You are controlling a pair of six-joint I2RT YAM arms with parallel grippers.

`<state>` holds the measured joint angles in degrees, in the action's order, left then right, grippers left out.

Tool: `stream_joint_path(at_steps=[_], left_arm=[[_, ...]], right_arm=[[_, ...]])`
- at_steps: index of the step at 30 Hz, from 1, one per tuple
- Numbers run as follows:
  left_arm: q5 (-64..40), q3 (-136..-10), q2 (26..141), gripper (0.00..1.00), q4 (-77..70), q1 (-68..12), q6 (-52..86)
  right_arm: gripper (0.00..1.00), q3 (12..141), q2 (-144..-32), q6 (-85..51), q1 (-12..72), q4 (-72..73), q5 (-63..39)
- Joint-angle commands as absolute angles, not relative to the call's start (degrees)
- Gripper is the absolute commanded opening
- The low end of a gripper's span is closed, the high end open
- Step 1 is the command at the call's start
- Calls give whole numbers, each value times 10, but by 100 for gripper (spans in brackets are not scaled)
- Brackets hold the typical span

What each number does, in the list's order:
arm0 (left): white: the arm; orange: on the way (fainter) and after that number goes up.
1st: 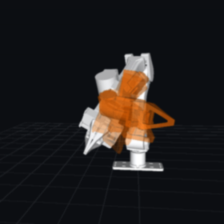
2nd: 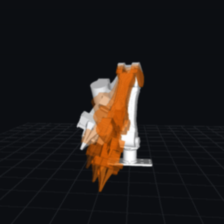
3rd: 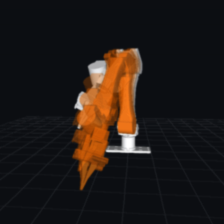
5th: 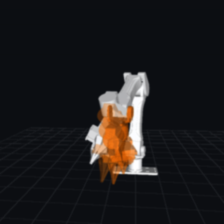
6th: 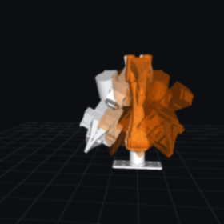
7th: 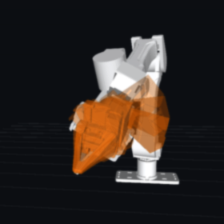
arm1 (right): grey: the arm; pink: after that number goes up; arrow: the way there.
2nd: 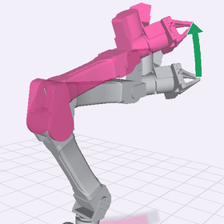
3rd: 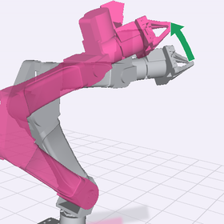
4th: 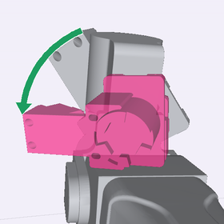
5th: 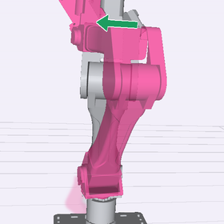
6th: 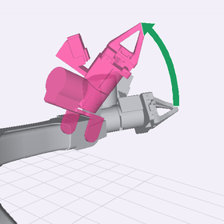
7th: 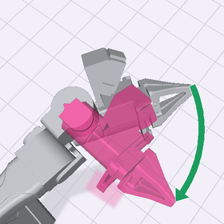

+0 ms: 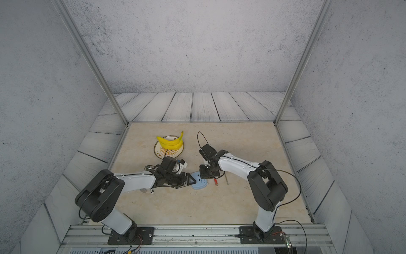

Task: Remove the battery from the alarm
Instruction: Install the cover on the alarm.

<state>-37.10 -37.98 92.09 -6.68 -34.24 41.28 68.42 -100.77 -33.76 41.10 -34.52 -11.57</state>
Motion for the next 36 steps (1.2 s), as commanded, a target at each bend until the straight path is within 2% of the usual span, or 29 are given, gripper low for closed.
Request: stream_joint_path(at_steps=[1, 36], left_arm=[[-370, -372, 920, 68, -67, -340, 406], [-369, -376, 923, 68, -65, -339, 407]], right_arm=[[1, 694, -1012, -329, 415, -367, -98], [1, 678, -1010, -334, 424, -329, -105]])
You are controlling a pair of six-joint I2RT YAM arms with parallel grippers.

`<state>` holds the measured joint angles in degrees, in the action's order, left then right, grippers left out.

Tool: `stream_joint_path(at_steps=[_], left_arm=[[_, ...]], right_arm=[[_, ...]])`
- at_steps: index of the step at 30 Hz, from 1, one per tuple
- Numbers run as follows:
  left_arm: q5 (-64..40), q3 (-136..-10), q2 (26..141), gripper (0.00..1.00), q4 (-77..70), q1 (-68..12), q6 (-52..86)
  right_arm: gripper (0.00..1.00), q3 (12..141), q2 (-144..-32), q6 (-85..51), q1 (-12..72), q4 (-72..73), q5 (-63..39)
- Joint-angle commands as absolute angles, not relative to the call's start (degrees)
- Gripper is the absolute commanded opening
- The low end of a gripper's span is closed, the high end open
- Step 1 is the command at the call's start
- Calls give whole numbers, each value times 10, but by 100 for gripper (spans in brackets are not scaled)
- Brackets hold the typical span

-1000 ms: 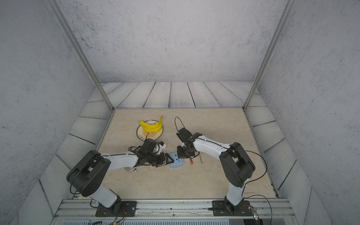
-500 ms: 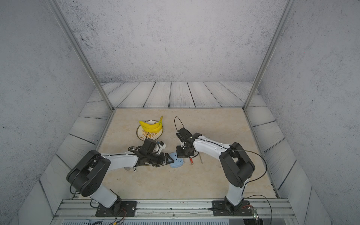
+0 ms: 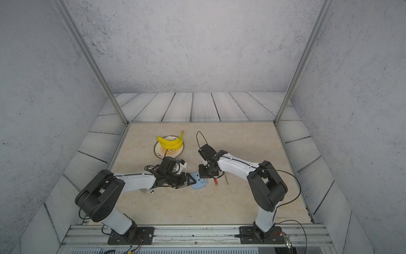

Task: Remove the battery from the alarm
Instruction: Install the cover on the alarm.

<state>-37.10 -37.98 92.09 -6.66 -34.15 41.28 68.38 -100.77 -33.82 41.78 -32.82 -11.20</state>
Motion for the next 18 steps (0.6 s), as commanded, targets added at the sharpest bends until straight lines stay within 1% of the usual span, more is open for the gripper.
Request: stream_joint_path(at_steps=[1, 13, 17, 18], left_arm=[[-369, -376, 923, 68, -65, -339, 407], [-368, -375, 920, 68, -61, -338, 405], [-367, -374, 919, 68, -58, -338, 403], [-366, -373, 917, 68, -58, -337, 403]], right_arm=[[1, 677, -1010, -333, 424, -328, -105], [3, 667, -1011, -326, 434, -325, -94], [9, 664, -1006, -329, 434, -314, -119], [12, 663, -1003, -330, 434, -315, -120]])
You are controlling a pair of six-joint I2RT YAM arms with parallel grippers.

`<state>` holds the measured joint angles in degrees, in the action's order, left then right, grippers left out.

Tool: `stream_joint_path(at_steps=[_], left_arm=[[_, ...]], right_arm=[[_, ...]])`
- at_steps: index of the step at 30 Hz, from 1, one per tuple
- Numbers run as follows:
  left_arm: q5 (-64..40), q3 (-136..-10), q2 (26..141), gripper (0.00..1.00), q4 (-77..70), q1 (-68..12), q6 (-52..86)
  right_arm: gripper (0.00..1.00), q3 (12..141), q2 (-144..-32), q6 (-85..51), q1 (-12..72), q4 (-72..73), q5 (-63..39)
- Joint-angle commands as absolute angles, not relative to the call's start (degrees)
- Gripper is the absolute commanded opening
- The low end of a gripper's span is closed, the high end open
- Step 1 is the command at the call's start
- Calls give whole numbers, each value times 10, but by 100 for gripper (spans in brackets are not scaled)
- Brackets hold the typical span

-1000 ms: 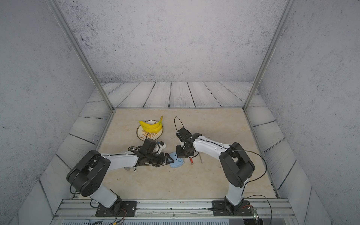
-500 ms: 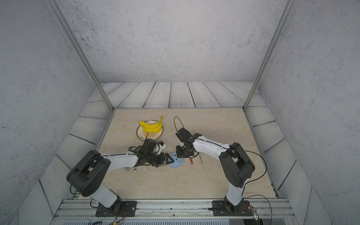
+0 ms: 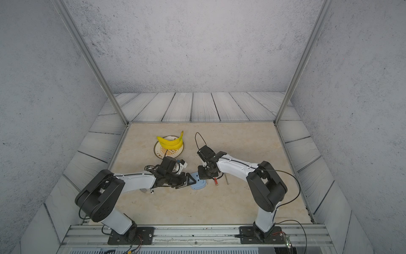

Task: Remove the battery from the alarm
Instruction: Install the cover on the alarm, then adjust the alarm at the center of the board.

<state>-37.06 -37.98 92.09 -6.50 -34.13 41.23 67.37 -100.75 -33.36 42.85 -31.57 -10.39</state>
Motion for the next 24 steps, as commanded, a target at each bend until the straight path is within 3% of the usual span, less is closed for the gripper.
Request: stream_joint_path(at_steps=[1, 6, 24], left_arm=[[-365, -372, 915, 68, -57, -336, 403], [-362, -367, 902, 69, -48, -330, 400], [-360, -352, 868, 69, -31, -306, 396]], right_arm=[[16, 663, -999, -330, 434, -317, -117], [28, 679, -978, -314, 434, -354, -75], [30, 694, -1023, -291, 434, -358, -58]])
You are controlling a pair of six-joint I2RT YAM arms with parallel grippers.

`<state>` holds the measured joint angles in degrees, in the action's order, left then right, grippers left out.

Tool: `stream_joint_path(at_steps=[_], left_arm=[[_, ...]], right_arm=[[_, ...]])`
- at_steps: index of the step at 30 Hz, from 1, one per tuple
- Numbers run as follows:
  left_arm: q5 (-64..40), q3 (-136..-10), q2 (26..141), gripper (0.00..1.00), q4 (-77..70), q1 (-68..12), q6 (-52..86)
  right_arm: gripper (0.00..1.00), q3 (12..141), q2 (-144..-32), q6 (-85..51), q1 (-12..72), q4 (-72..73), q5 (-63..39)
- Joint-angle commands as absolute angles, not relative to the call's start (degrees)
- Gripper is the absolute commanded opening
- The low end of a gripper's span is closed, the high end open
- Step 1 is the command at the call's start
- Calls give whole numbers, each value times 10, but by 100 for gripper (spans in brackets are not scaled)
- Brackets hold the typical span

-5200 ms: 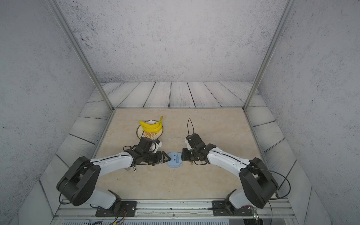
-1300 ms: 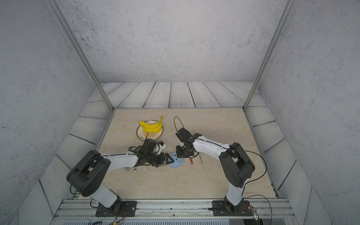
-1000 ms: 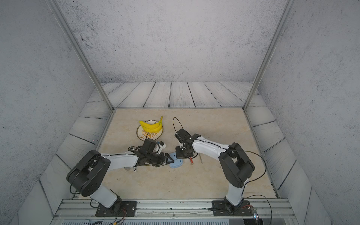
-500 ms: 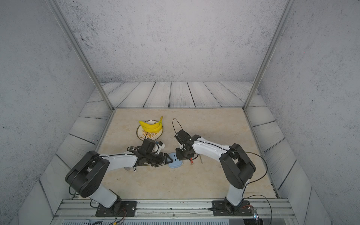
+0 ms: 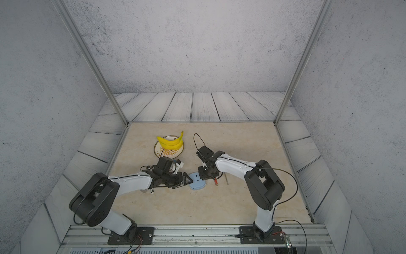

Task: Remove the battery from the alarm
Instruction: Adjust the alarm at the center of the board.

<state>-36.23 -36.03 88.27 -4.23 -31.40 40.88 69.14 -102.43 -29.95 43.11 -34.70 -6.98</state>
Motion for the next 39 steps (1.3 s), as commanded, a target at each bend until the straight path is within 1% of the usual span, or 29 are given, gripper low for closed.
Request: stream_joint_path(at_steps=[1, 5, 9, 16, 22, 25, 28, 30, 31, 32, 34, 39], left_arm=[[-359, -351, 866, 70, -29, -305, 396], [-354, -347, 850, 70, -18, -294, 393], [-346, -339, 832, 70, -3, -278, 390], [-346, -326, 811, 70, 13, -247, 388], [-346, -318, 790, 71, 25, -223, 387], [-347, -317, 777, 72, 37, -212, 384], [-347, -312, 762, 72, 43, -202, 386], [-345, -308, 754, 73, 43, -197, 391], [-345, -306, 751, 73, 43, -195, 392], [-344, -305, 747, 74, 43, -193, 393], [-342, -302, 742, 75, 43, -189, 396], [-342, -291, 734, 80, 41, -181, 400]], right_arm=[[30, 693, -1016, -289, 432, -356, -59], [40, 679, -987, -283, 433, -330, -97], [50, 632, -963, -296, 433, -268, -150], [51, 618, -1000, -316, 452, -243, -180], [53, 626, -998, -306, 495, -223, -196], [59, 639, -990, -266, 499, -256, -158], [67, 668, -984, -195, 499, -316, -86], [74, 686, -982, -139, 500, -341, -51], [88, 693, -984, -115, 499, -349, -39], [100, 701, -986, -89, 499, -357, -27], [100, 716, -993, -44, 499, -364, -23], [100, 749, -1025, 40, 500, -367, -52]])
